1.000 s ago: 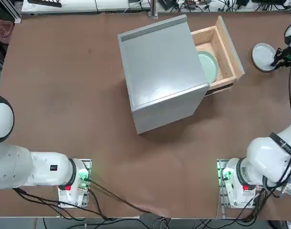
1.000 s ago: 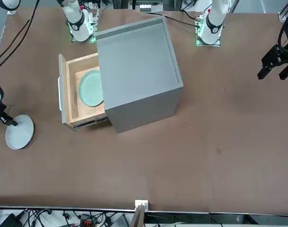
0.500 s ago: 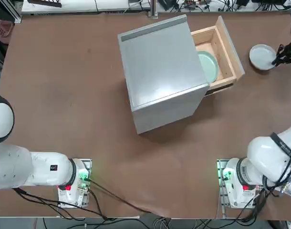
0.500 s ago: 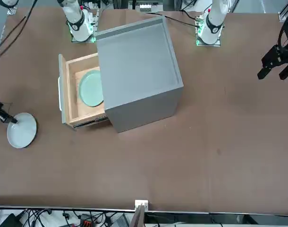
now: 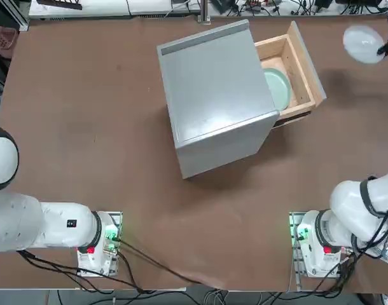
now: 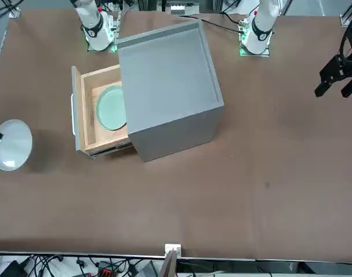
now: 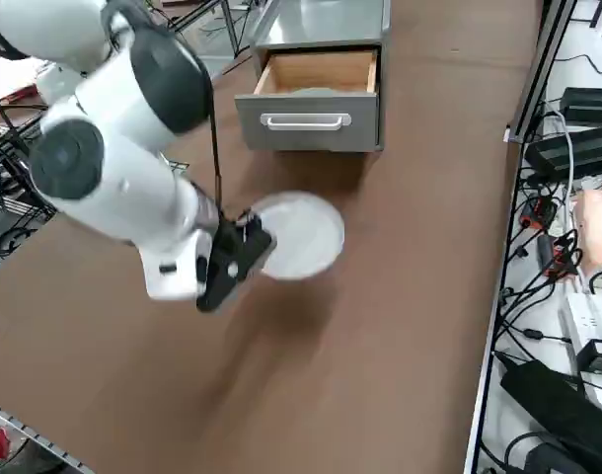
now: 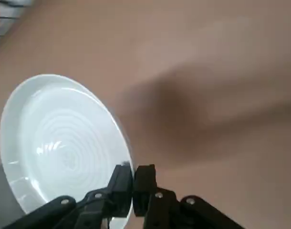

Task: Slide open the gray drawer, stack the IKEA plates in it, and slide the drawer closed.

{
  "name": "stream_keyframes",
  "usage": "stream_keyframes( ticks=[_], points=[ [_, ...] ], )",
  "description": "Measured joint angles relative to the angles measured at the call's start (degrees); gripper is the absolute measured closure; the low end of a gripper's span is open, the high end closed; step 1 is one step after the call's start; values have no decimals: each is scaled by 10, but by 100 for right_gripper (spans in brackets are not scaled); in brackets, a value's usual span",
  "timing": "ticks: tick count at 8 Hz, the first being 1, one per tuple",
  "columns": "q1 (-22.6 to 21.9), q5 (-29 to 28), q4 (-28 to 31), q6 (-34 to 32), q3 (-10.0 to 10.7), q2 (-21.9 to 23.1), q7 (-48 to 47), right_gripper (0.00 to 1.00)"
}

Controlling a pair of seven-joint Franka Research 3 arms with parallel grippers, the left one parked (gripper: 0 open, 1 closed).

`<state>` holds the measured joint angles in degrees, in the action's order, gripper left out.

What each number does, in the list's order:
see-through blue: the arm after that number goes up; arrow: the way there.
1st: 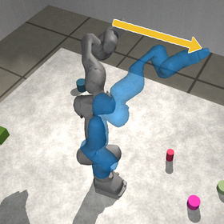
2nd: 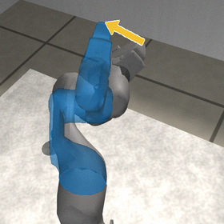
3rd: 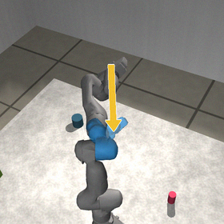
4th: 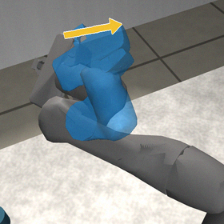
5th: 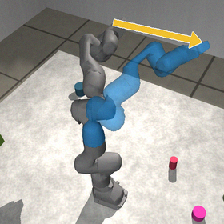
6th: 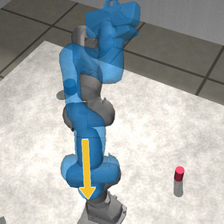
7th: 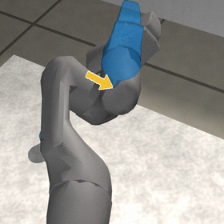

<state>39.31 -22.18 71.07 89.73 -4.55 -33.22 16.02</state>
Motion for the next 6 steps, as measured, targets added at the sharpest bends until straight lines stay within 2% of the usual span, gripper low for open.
stream_keyframes(
  ticks=[1,3,4,6],
  points=[
    [7,-55,-3,-50,0,23,13,100],
    [8,-92,8,-118,-15,73,26,100],
    [-12,-94,33,-128,-27,106,27,100],
    [-110,-72,114,-109,-33,186,23,100]
  ],
)
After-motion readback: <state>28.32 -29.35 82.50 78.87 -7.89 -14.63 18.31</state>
